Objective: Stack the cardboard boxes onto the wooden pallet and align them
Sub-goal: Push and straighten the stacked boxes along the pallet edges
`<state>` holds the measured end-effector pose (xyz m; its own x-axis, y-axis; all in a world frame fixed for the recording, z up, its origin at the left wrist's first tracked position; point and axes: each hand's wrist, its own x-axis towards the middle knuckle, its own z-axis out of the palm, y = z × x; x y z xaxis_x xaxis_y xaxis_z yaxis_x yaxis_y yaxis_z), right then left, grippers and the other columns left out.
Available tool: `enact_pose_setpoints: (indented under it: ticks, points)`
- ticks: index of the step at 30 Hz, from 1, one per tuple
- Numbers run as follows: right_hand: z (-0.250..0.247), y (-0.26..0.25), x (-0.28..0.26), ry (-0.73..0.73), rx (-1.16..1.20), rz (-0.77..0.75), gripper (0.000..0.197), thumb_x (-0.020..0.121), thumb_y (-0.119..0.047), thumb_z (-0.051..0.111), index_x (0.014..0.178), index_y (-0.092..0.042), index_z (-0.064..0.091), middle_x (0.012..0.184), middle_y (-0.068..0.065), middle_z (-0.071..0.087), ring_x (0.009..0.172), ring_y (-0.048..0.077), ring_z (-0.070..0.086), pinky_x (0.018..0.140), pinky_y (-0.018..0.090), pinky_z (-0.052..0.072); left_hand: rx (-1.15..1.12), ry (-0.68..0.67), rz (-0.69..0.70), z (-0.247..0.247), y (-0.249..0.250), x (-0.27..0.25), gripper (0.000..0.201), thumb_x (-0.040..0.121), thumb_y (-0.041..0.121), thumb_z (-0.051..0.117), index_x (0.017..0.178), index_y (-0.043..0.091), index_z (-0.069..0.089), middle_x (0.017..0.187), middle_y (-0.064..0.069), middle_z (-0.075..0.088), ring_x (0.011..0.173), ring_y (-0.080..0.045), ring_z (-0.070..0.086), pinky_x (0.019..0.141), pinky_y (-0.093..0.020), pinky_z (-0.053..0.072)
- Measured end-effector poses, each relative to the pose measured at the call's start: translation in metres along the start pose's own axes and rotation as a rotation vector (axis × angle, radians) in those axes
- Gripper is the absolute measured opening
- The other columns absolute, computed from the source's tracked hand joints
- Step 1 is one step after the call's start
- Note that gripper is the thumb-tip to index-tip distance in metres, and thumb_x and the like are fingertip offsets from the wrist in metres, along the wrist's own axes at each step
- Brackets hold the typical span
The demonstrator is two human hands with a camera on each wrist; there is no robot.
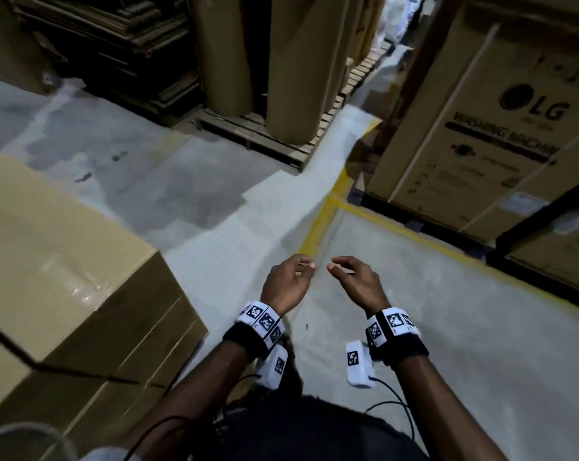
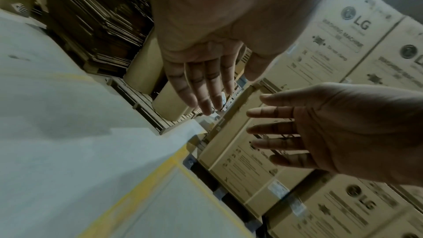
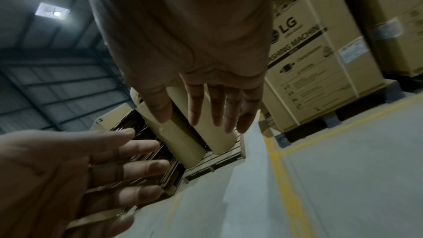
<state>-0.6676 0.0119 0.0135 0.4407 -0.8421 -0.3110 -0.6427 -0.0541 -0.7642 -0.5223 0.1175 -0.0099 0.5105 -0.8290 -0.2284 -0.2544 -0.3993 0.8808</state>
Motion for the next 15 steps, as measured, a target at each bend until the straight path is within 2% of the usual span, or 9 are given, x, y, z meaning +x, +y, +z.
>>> enact_pose_setpoints:
  ticks: [2, 4, 7, 9, 12, 15]
  points:
    - [-0.011, -0.027, 0.057, -0.039, -0.029, -0.041, 0.026, 0.093, -0.042, 0.073, 0.116, -0.031, 0.072, 0.127, 0.001, 0.07, 0.106, 0.018, 0.067, 0.103, 0.035, 0.049, -0.006, 0.025, -0.009, -0.006, 0.023, 0.057, 0.034, 0.091, 0.051, 0.054, 0.113, 0.032, 0.071, 0.114, 0.01, 0.075, 0.108, -0.012, 0.068, 0.096, -0.033, 0.052]
    - [-0.018, -0.052, 0.107, -0.081, -0.041, -0.09, 0.028, 0.095, -0.041, 0.071, 0.12, -0.029, 0.072, 0.119, -0.002, 0.071, 0.104, 0.017, 0.067, 0.096, 0.03, 0.049, -0.022, 0.067, -0.003, -0.015, 0.042, 0.107, 0.036, 0.086, 0.05, 0.049, 0.109, 0.033, 0.071, 0.11, 0.012, 0.076, 0.106, -0.011, 0.069, 0.097, -0.034, 0.053]
    - [-0.019, -0.085, 0.18, -0.123, -0.045, -0.139, 0.027, 0.096, -0.039, 0.07, 0.12, -0.027, 0.072, 0.109, -0.007, 0.068, 0.103, 0.016, 0.065, 0.09, 0.027, 0.046, 0.0, 0.096, -0.018, -0.033, 0.06, 0.17, 0.022, 0.092, 0.042, 0.052, 0.103, 0.037, 0.07, 0.107, 0.013, 0.076, 0.103, -0.011, 0.069, 0.096, -0.034, 0.053]
    - [-0.013, -0.101, 0.221, -0.155, -0.022, -0.145, 0.026, 0.096, -0.038, 0.071, 0.119, -0.026, 0.073, 0.11, -0.008, 0.068, 0.103, 0.016, 0.065, 0.088, 0.026, 0.044, 0.01, 0.141, -0.041, -0.049, 0.06, 0.204, 0.021, 0.094, 0.043, 0.054, 0.104, 0.036, 0.071, 0.105, 0.014, 0.076, 0.1, -0.01, 0.069, 0.094, -0.033, 0.053]
    - [0.006, -0.129, 0.291, -0.252, -0.043, -0.171, 0.024, 0.095, -0.037, 0.072, 0.117, -0.027, 0.073, 0.111, -0.006, 0.07, 0.103, 0.017, 0.067, 0.089, 0.027, 0.046, -0.003, 0.271, -0.096, -0.078, 0.055, 0.261, 0.033, 0.088, 0.052, 0.05, 0.104, 0.033, 0.072, 0.102, 0.015, 0.076, 0.096, -0.009, 0.07, 0.093, -0.032, 0.053]
    - [0.03, -0.162, 0.359, -0.349, -0.058, -0.205, 0.022, 0.095, -0.036, 0.072, 0.116, -0.029, 0.072, 0.113, -0.007, 0.07, 0.103, 0.016, 0.066, 0.092, 0.028, 0.047, -0.027, 0.38, -0.177, -0.106, 0.043, 0.313, 0.034, 0.087, 0.052, 0.05, 0.103, 0.033, 0.073, 0.104, 0.014, 0.076, 0.097, -0.009, 0.069, 0.093, -0.032, 0.053]
